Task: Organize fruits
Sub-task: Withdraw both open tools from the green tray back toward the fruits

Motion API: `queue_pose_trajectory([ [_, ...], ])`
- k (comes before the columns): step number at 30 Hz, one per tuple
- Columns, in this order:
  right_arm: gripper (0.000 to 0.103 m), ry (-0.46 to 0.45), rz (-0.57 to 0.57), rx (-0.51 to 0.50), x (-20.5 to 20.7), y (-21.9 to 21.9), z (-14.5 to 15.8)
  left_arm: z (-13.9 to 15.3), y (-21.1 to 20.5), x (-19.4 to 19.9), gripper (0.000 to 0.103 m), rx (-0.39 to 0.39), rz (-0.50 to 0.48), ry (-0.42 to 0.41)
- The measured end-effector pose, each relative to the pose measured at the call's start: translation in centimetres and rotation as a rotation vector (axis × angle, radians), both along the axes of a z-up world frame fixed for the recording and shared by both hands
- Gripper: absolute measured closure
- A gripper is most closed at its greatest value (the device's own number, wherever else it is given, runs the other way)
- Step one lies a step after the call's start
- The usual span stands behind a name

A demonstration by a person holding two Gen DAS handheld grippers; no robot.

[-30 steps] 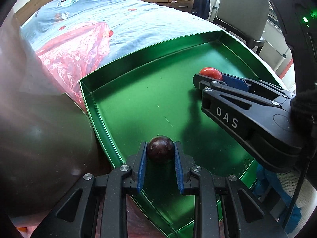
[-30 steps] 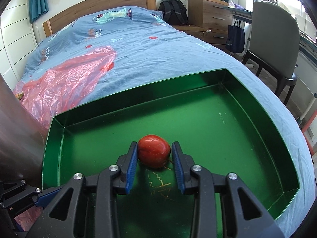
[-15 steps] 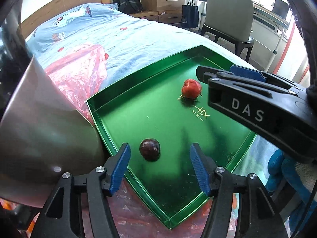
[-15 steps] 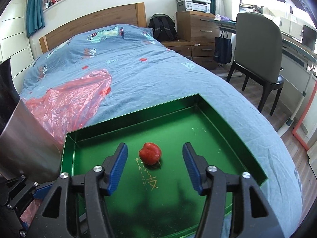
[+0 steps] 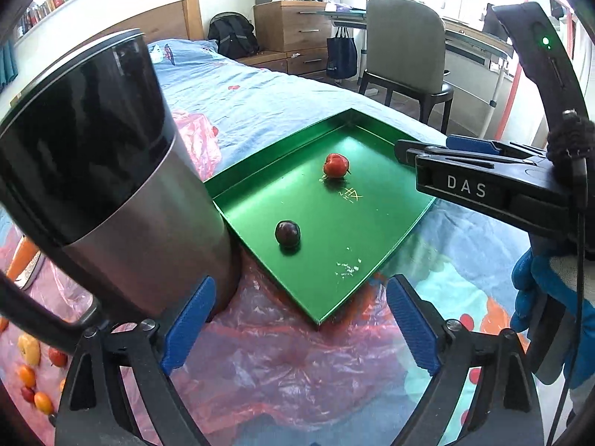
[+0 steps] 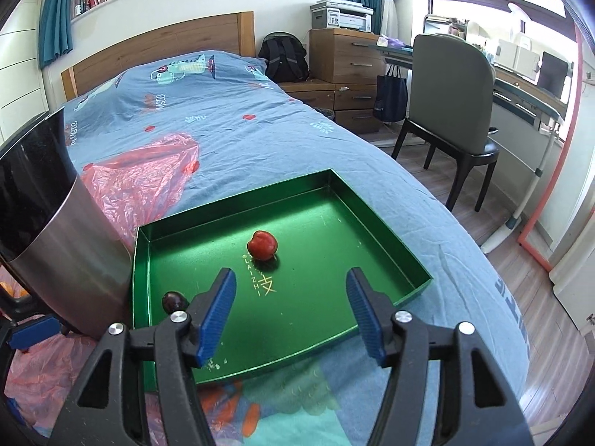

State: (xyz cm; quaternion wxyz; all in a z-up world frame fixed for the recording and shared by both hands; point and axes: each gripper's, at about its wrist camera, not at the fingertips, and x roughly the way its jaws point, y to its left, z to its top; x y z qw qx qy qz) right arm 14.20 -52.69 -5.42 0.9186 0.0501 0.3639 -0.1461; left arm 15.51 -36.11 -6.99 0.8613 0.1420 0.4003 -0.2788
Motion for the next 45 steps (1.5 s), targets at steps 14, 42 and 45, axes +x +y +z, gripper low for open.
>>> queue_pose_trajectory([
  [14, 0.012, 0.025, 0.017, -0.013, -5.7, 5.6, 0.6, 1.7, 9.0, -6.7, 0.001, 0.025, 0.018, -0.074],
  [42, 0.012, 0.004, 0.270, 0.031, -9.3, 21.4, 1.8, 1.5, 25.6, -10.1, 0.001, 0.042, 0.327, -0.097],
  [45, 0.012, 0.003, 0.305, 0.033, -9.2, 23.6, 1.7, 1.3, 27.6, -10.1, 0.001, 0.036, 0.367, -0.093],
])
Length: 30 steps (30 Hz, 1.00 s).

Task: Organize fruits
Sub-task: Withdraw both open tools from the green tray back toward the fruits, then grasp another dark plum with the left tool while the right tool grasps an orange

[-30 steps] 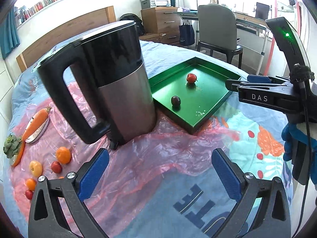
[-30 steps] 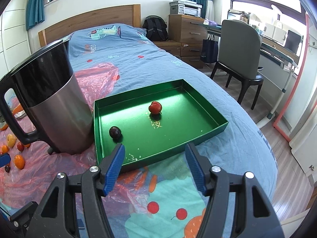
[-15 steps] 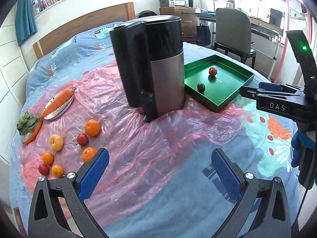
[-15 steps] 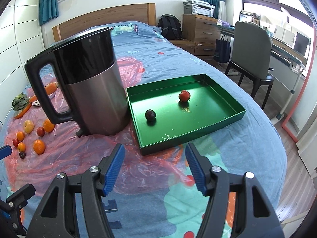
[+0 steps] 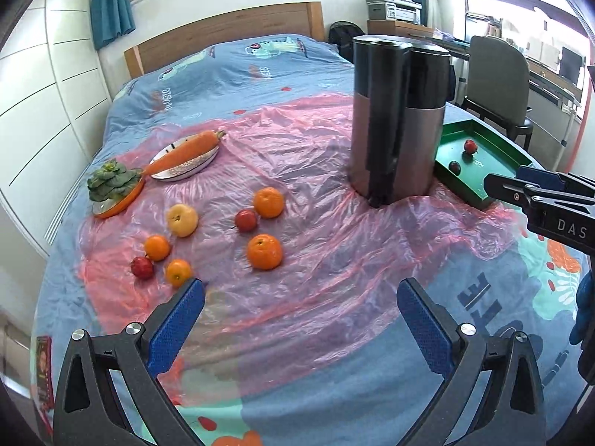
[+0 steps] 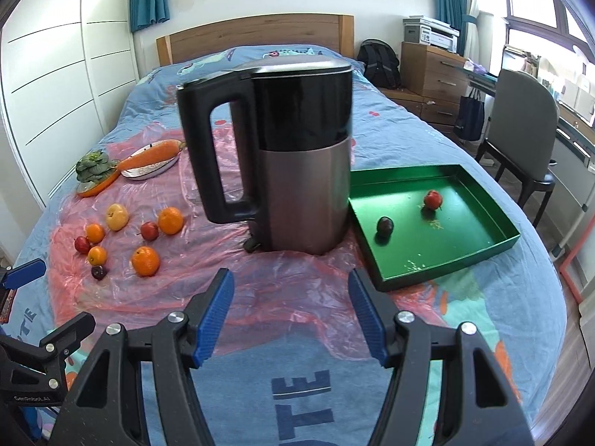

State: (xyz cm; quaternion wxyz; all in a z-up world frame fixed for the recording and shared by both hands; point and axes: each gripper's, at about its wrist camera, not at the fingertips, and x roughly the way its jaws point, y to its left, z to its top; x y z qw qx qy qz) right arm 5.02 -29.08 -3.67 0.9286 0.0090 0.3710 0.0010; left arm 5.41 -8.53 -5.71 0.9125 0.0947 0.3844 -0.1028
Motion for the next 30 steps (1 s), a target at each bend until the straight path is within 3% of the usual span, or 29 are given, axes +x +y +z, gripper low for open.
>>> queue_pose_trajectory([
  [20, 0.011, 0.062, 0.210, -0.002, 2.7, 12.7, -3.2, -3.7, 11.1, 1.7, 0.002, -0.067, 0.249, 0.065],
  [30, 0.011, 0.109, 0.271, 0.035, 6.4, 16.1, -6.6, -6.7, 14.0, 3.8, 0.012, -0.102, 0.337, 0.103],
])
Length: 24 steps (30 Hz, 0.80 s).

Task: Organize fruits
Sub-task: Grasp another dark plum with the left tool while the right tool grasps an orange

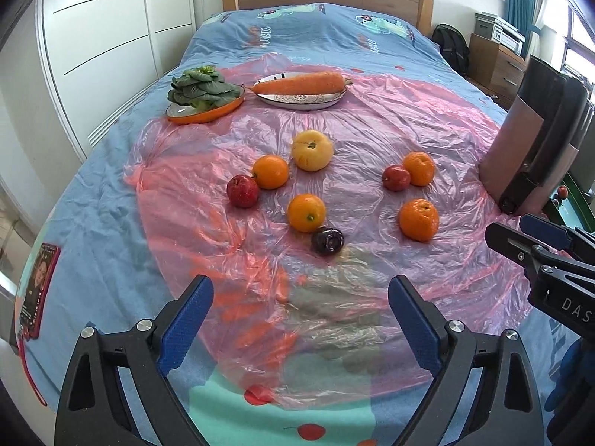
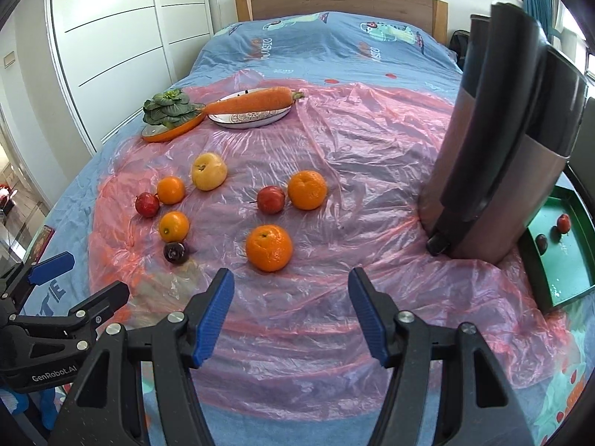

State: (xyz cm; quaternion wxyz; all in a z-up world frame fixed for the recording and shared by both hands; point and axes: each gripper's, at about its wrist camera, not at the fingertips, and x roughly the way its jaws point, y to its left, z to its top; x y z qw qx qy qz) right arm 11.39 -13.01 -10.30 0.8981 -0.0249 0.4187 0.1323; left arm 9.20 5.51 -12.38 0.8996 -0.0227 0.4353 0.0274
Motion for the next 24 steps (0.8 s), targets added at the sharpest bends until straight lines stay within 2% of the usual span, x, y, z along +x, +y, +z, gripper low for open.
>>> queue_pose_trajectory([
  [4, 0.011, 0.014, 0.028, 0.013, 1.5, 1.0, -1.1, -1.1, 0.9, 1.0, 0.015, -0.030, 0.031, 0.015],
  [11, 0.011, 0.050, 0.079, 0.042, 3.9, 2.5, -3.5, -2.7, 1.0, 3.2, 0.027, -0.075, 0.039, 0.053],
  [14, 0.011, 0.067, 0.092, 0.055, 4.8, 2.7, -4.3, -3.2, 0.5, 4.2, 0.030, -0.083, 0.033, 0.067],
  [18, 0.011, 0.080, 0.101, 0.065, 5.8, 2.7, -5.3, -4.3, -0.1, 5.5, 0.041, -0.099, 0.031, 0.099],
  [24, 0.013, 0.096, 0.113, 0.081, 7.2, 2.5, -6.1, -5.3, -0.5, 6.7, 0.046, -0.095, 0.050, 0.123],
])
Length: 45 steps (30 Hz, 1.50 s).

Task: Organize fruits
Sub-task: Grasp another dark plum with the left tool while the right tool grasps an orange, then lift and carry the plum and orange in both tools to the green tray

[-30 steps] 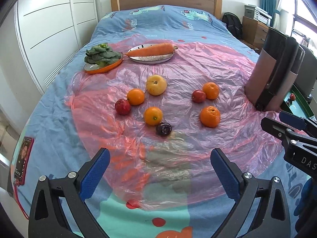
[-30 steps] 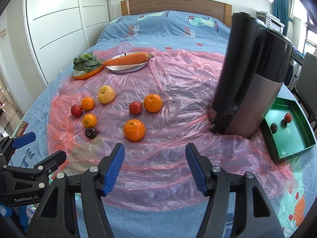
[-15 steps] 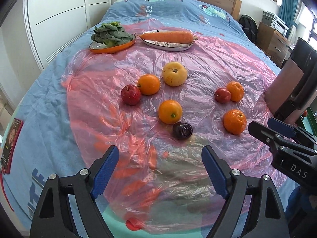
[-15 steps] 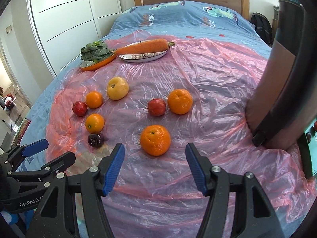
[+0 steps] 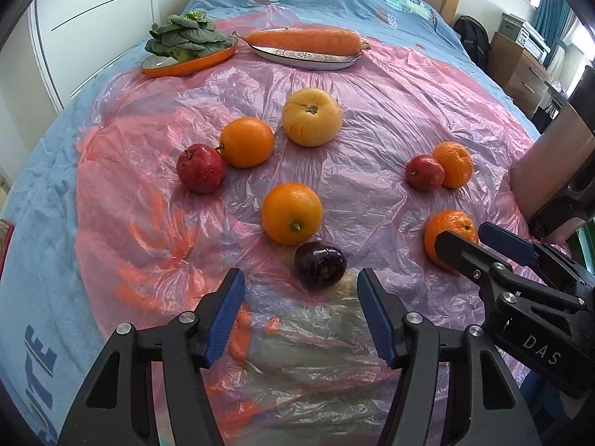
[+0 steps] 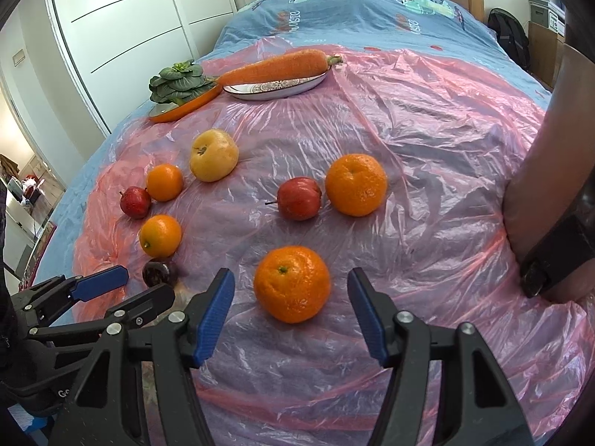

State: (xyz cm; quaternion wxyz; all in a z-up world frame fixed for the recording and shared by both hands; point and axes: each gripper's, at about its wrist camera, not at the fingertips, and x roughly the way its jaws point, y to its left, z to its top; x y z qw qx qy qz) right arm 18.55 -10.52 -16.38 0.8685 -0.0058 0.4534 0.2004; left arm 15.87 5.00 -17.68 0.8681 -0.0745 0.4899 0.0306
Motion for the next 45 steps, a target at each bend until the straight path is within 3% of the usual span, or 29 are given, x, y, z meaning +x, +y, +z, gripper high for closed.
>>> queue_pose_trajectory([
  [4, 0.018, 0.008, 0.016, 0.000, 0.6, 0.2, -0.4, -0.4, -0.2, 0.6, 0.049, 0.003, 0.009, 0.010],
  [7, 0.027, 0.019, 0.028, -0.003, 0.8, 0.5, -0.8, -0.7, -0.4, 1.0, 0.052, 0.004, 0.009, 0.014],
  [10, 0.050, 0.031, 0.041, -0.015, 0.9, 0.6, -1.3, -1.1, -0.2, 1.1, 0.056, -0.005, 0.016, 0.020],
  [17, 0.051, 0.028, 0.060, -0.045, 0.9, 1.0, -1.8, -1.6, 0.0, 1.1, 0.063, -0.010, -0.005, 0.022],
  [24, 0.051, 0.030, 0.060, -0.058, 0.8, 1.0, -2.1, -1.6, 0.8, 1.1, 0.077, -0.042, -0.030, 0.021],
  [31, 0.052, 0.030, 0.060, -0.067, 0.8, 1.1, -2.0, -1.1, 1.8, 0.9, 0.078, -0.105, -0.043, 0.028],
  [45, 0.053, 0.013, 0.045, -0.047, -0.5, 0.7, -0.1, 0.6, 2.2, -1.1, 0.078, -0.109, -0.052, 0.012],
])
